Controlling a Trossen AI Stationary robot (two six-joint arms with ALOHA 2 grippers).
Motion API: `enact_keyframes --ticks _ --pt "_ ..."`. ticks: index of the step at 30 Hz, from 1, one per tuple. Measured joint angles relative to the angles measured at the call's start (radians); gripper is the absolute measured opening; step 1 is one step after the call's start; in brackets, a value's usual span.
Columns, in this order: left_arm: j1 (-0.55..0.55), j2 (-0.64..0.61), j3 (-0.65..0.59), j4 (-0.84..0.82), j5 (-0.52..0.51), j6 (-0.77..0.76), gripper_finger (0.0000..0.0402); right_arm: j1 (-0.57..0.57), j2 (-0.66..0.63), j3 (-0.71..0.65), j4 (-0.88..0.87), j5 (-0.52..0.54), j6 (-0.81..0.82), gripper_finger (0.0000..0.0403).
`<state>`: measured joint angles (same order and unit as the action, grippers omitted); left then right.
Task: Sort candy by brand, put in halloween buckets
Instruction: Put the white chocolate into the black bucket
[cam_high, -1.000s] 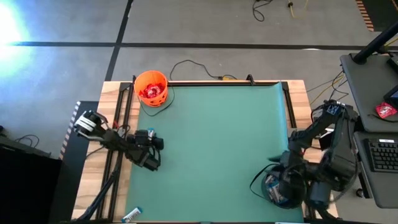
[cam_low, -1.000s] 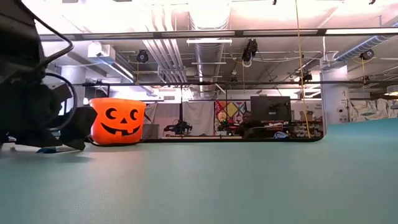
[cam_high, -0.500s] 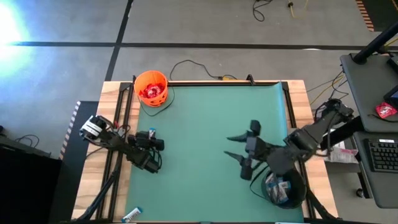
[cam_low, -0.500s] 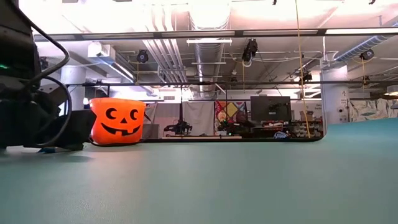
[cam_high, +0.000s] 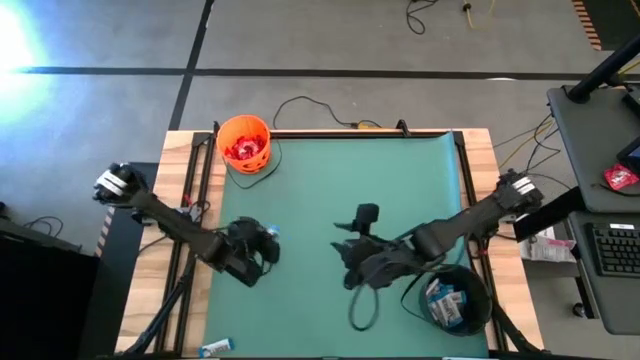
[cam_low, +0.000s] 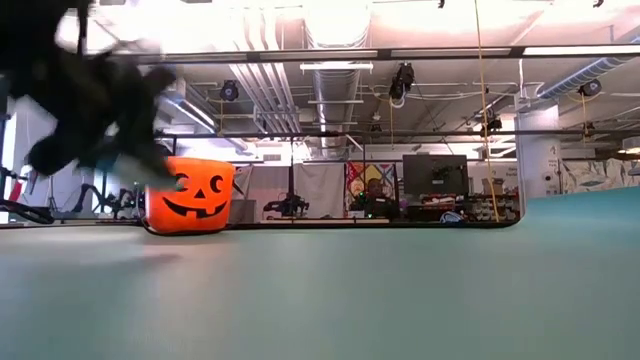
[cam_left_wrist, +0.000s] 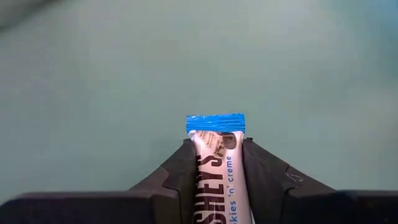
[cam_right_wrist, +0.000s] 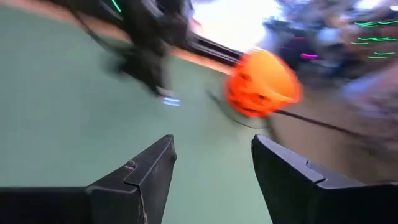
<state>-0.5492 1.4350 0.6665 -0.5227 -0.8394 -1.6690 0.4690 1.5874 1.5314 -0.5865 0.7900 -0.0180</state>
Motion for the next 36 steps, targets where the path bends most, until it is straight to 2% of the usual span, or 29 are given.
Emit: enact_keyframes --ticks 1,3,6,8,13,22,26,31,36 --pt "-0.001 -0.015 0.025 0.074 0.02 0.11 0.0091 -0.003 0.02 0.007 -0.02 0.04 -0.001 0.0205" --pt "-0.01 -0.033 0.081 0.223 0.087 0.326 0.0091 -0.006 0.046 0.029 -0.025 0.033 -0.023 0.0205" --pt "-0.025 -0.045 0.193 0.341 0.166 0.576 0.0091 -0.012 0.051 0.07 -0.043 -0.167 -0.101 0.0205" --pt "-0.028 -0.047 0.269 0.321 0.211 0.643 0.0091 -0.011 0.039 0.074 -0.028 -0.261 -0.109 0.0205" --pt "-0.023 -0.032 0.422 0.318 0.353 0.69 0.0091 0.006 -0.024 0.07 -0.039 -0.32 -0.17 0.0205" --pt "0.017 0.091 0.666 0.311 0.465 0.789 0.0091 0.135 -0.158 0.07 -0.119 -0.351 -0.149 0.0205" --pt "0.04 0.138 0.68 0.346 0.507 0.797 0.0091 0.143 -0.158 0.067 -0.149 -0.371 -0.053 0.0205" --pt "0.046 0.185 0.644 0.496 0.601 0.794 0.0091 0.144 -0.103 0.055 -0.132 -0.369 -0.15 0.0205" --pt "0.052 0.193 0.629 0.56 0.562 0.806 0.0091 0.146 -0.046 0.055 -0.112 -0.344 -0.116 0.0205"
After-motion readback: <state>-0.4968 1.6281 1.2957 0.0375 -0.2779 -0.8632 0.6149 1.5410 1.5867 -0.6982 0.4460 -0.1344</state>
